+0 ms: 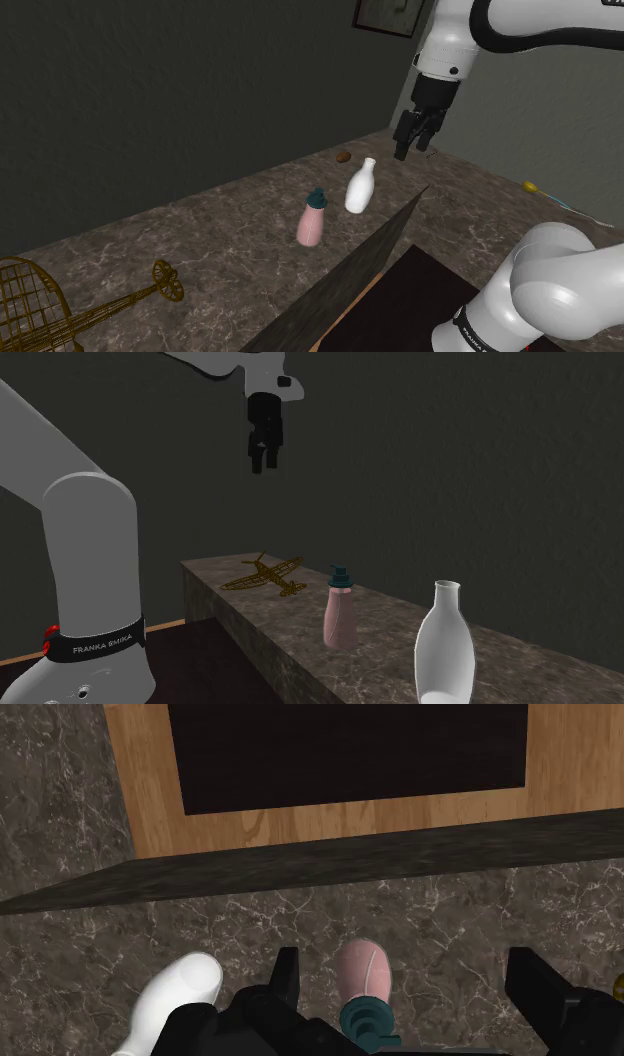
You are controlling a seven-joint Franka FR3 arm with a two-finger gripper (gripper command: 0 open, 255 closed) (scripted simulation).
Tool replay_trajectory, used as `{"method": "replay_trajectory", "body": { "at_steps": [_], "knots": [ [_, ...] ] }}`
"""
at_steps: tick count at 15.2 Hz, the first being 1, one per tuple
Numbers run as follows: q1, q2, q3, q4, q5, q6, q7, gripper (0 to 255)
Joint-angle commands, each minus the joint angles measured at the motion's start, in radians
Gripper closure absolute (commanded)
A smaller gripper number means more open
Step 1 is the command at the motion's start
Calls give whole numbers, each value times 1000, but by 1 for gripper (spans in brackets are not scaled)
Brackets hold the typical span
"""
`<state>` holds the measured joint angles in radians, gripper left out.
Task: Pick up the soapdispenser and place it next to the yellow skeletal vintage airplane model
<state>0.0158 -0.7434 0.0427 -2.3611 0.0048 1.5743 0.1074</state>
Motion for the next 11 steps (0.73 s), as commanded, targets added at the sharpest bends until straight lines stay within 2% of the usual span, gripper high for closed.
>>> {"method": "replay_trajectory", "body": {
  "at_steps": [1,6,11],
  "knots": [
    [0,0,0,0,0,0,0,0],
    [-1,41,-3,-134,-5,228,-9,0],
    [-5,135,-5,-228,-12,469,-17,0]
  ]
}}
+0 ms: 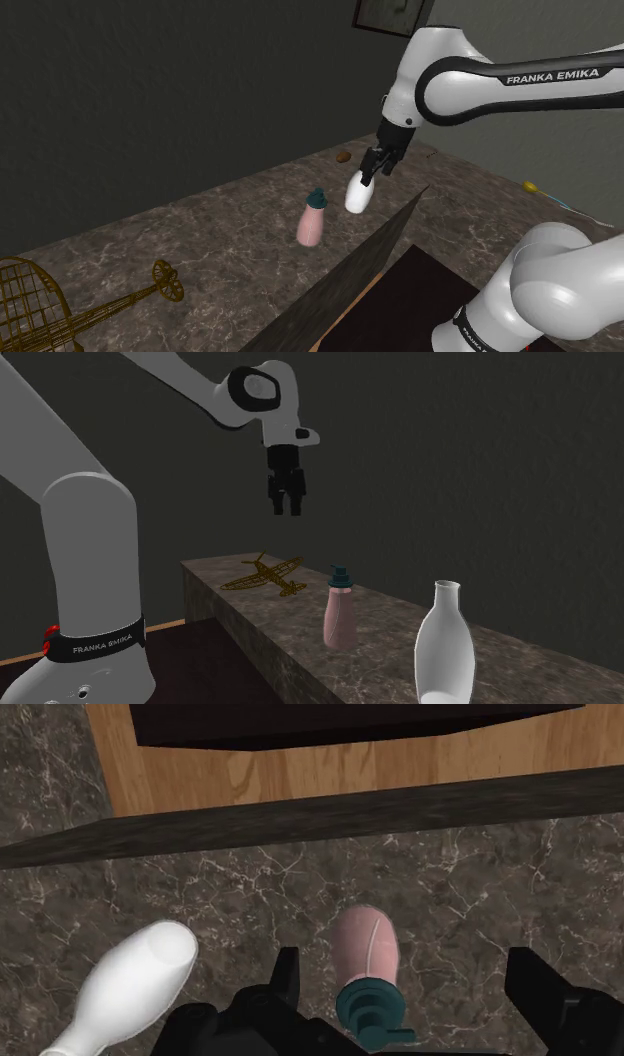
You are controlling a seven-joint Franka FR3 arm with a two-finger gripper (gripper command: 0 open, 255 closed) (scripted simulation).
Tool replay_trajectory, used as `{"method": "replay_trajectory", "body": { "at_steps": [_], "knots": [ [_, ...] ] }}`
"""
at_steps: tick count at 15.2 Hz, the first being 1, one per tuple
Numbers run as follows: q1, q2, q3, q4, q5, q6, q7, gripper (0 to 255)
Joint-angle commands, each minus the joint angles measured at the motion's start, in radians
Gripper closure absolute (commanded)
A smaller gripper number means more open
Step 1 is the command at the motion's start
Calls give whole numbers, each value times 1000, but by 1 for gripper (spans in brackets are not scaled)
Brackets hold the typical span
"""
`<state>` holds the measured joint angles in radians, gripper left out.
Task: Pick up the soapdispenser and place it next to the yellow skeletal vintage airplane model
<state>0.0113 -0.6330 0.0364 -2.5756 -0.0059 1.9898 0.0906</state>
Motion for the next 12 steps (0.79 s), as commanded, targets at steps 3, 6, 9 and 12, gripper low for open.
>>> {"method": "replay_trajectory", "body": {
  "at_steps": [3,6,9,12],
  "knots": [
    [-3,107,0,-49,-6,202,-3,0],
    [-7,208,-1,-66,-12,352,-5,0],
    [-13,323,0,-66,-21,497,-5,0],
    [-19,449,0,-47,-34,636,-2,0]
  ]
}}
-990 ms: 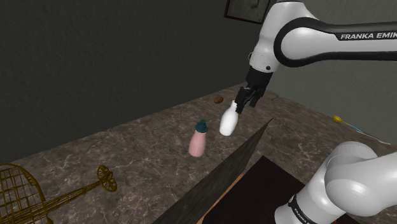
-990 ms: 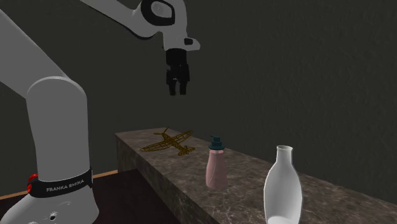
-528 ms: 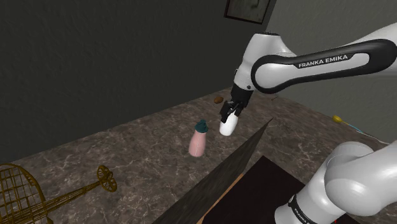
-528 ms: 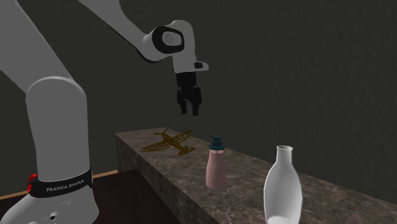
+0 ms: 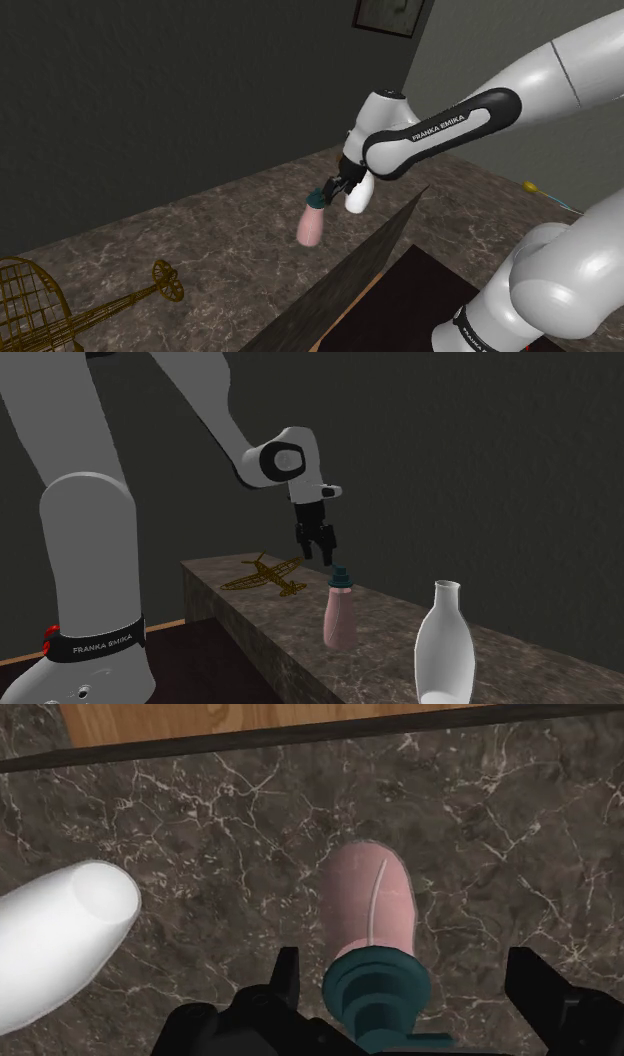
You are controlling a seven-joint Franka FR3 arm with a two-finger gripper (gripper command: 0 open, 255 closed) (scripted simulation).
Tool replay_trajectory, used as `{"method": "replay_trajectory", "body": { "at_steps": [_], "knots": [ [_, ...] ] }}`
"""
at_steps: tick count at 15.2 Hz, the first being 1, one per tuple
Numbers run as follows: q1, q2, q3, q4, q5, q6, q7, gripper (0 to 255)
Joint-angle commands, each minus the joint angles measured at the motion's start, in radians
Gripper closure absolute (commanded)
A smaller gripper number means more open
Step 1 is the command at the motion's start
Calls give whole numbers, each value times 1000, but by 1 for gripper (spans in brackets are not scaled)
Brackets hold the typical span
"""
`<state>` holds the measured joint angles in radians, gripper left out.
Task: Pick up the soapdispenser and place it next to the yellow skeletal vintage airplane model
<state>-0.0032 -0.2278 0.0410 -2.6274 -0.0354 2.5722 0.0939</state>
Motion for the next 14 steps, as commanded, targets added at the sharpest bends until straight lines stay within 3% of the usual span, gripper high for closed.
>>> {"method": "replay_trajectory", "body": {
  "at_steps": [1,4,14],
  "knots": [
    [-7,87,-4,16,-10,97,-4,0],
    [-13,215,-4,56,-31,214,7,0],
    [-13,338,-12,78,-63,315,31,0]
  ]
}}
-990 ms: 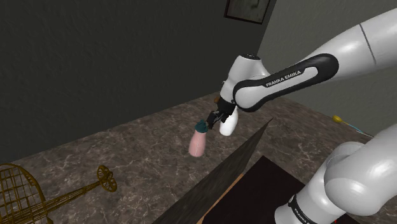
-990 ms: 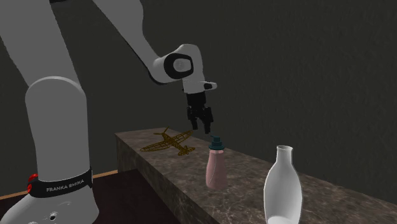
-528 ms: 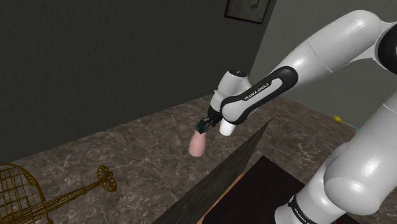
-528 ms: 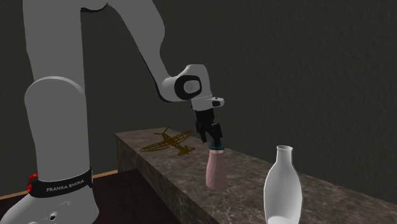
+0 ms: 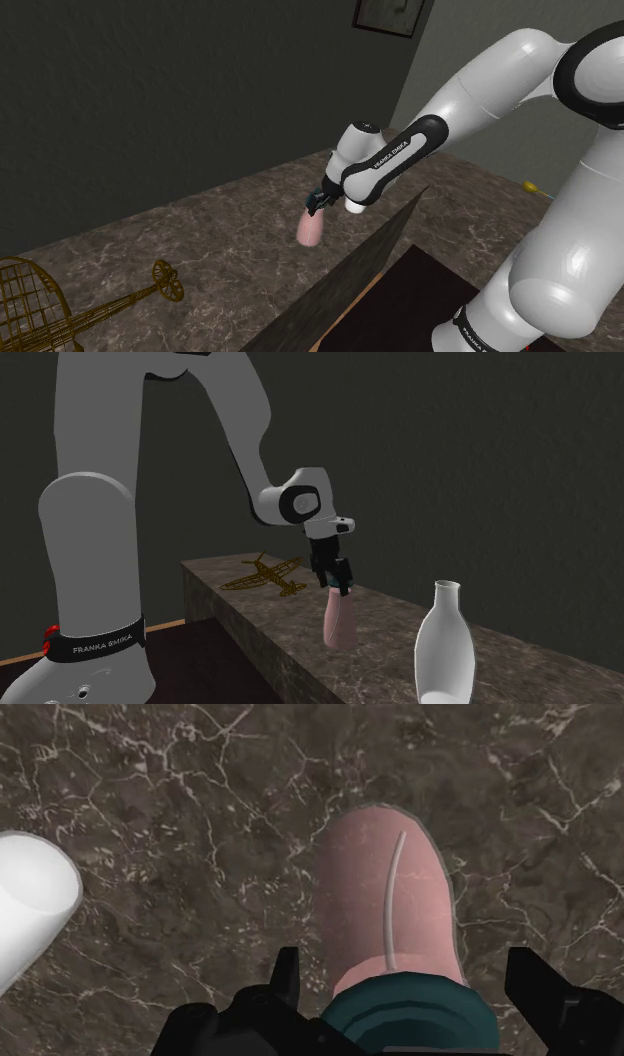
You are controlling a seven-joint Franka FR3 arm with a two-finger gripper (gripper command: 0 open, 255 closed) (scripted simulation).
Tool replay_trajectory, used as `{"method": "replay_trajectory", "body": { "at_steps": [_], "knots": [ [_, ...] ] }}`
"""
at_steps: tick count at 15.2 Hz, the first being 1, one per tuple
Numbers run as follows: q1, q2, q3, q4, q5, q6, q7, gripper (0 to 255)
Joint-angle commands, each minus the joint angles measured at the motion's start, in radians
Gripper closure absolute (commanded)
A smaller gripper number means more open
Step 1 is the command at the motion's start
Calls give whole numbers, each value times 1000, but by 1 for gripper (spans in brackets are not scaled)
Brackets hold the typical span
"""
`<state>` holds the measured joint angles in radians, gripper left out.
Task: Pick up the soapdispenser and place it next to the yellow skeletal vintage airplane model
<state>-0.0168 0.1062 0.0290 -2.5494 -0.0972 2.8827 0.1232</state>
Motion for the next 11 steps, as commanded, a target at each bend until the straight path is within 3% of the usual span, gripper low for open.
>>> {"method": "replay_trajectory", "body": {
  "at_steps": [1,6,7,11],
  "knots": [
    [0,4,0,0,-1,4,1,0],
    [0,4,0,0,-1,4,1,0],
    [0,4,0,0,-1,4,1,255],
    [0,3,0,0,-1,4,1,255]
  ]
}}
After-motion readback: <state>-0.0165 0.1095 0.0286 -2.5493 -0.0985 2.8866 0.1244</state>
